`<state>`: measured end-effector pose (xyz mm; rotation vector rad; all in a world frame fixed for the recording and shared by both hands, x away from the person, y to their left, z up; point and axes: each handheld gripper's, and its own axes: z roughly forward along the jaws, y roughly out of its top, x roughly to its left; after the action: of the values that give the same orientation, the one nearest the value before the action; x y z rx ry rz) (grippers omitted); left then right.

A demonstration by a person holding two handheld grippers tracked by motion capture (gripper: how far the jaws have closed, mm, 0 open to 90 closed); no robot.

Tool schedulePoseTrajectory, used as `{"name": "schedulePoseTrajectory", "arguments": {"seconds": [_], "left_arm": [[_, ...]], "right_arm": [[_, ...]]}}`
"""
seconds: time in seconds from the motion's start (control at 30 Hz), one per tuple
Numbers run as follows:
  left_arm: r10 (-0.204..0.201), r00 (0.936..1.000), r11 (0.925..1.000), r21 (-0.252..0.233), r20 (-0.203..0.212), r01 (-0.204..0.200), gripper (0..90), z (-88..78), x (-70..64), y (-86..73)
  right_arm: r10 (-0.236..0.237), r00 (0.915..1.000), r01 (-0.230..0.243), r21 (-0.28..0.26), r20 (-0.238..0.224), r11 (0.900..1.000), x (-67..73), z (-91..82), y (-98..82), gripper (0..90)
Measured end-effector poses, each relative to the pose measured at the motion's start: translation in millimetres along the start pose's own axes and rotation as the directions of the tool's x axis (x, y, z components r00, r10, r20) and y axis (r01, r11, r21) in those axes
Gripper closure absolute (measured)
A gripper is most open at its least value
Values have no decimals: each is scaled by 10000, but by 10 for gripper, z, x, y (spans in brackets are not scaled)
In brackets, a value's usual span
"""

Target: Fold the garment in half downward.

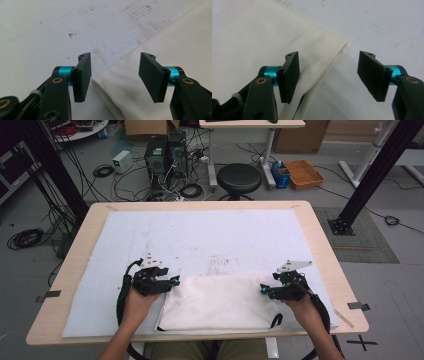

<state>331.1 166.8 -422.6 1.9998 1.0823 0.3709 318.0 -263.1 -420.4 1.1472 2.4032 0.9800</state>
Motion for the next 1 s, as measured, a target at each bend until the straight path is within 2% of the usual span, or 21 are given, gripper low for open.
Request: {"name": "schedulePoseTrajectory", "arguments": {"seconds": [0.07, 0.1, 0.13, 0.17, 0.23, 0.27, 0.3, 0.33, 0.37, 0.4, 0.43, 0.47, 0.5, 0.57, 0.67, 0.77, 0.83, 0.93, 1.0], "left_arm": [[31, 9998, 9998, 218, -186, -27, 430, 104, 24, 14], [61, 9998, 9996, 270, -213, -55, 430, 133, 26, 15], [154, 9997, 9990, 418, -173, -146, 431, 173, 37, 15], [119, 9998, 9986, 523, -162, -111, 431, 194, 37, 11], [276, 9994, 9960, 853, -186, -259, 439, 238, 41, -13], [626, 9980, 9932, 984, -66, -616, 492, 249, 35, -43], [696, 9975, 9934, 924, -98, -684, 563, 240, 28, -54], [712, 9974, 9934, 896, 97, -718, 626, 226, 26, -62], [760, 9970, 9930, 898, 127, -769, 735, 219, 16, -65], [828, 9965, 9922, 930, 100, -834, 767, 211, 1, -65], [878, 9961, 9916, 949, 101, -883, 824, 206, -11, -62], [878, 9961, 9914, 972, 6, -875, 829, 204, -30, -55], [767, 9971, 9932, 880, -15, -763, 837, 206, -41, -51], [596, 9982, 9951, 788, -35, -591, 845, 200, -40, -28], [124, 9999, 9987, 487, -44, -122, 850, 226, -19, 28], [-300, 9995, 9994, 156, -107, 301, 851, 282, 7, 111], [-527, 9986, 9986, -33, -81, 526, 852, 331, 15, 164], [-1092, 9940, 9929, -484, -27, 1089, 852, 427, 37, 259], [-1293, 9916, 9885, -778, 77, 1295, 851, 488, 49, 303]], "right_arm": [[317, 9994, -317, -16, 117, 9995, -66, 118, 75, 331], [381, 9993, -381, 14, 5, 9993, -94, 197, 110, 331], [259, 9996, -257, 202, -113, 9995, -114, 317, 144, 345], [259, 9996, -257, 202, -113, 9995, -114, 317, 144, 345], [233, 9993, -217, 536, -292, 9983, -115, 410, 152, 408], [116, 9996, -102, 507, -267, 9987, -108, 422, 149, 439], [-84, 9992, 103, 463, -394, 9989, -108, 404, 145, 577], [-125, 9984, 153, 506, -558, 9986, -108, 388, 144, 644], [-250, 9976, 283, 515, -639, 9983, -108, 372, 139, 741], [-364, 9960, 410, 551, -813, 9976, -102, 359, 131, 807], [-607, 9948, 652, 532, -817, 9965, -94, 350, 125, 831], [-707, 9945, 752, 568, -767, 9956, -86, 342, 124, 841], [-907, 9938, 947, 617, -645, 9936, -83, 332, 131, 849], [-992, 9941, 1018, 603, -448, 9930, -97, 326, 142, 854], [-891, 9959, 896, 484, -129, 9948, -149, 314, 171, 858], [-908, 9951, 893, 387, 383, 9952, -217, 301, 217, 860], [-875, 9933, 856, 278, 761, 9959, -286, 304, 256, 860], [-676, 9895, 655, 206, 1277, 9976, -396, 323, 313, 860], [-511, 9863, 489, 178, 1566, 9986, -462, 341, 335, 860]]}}
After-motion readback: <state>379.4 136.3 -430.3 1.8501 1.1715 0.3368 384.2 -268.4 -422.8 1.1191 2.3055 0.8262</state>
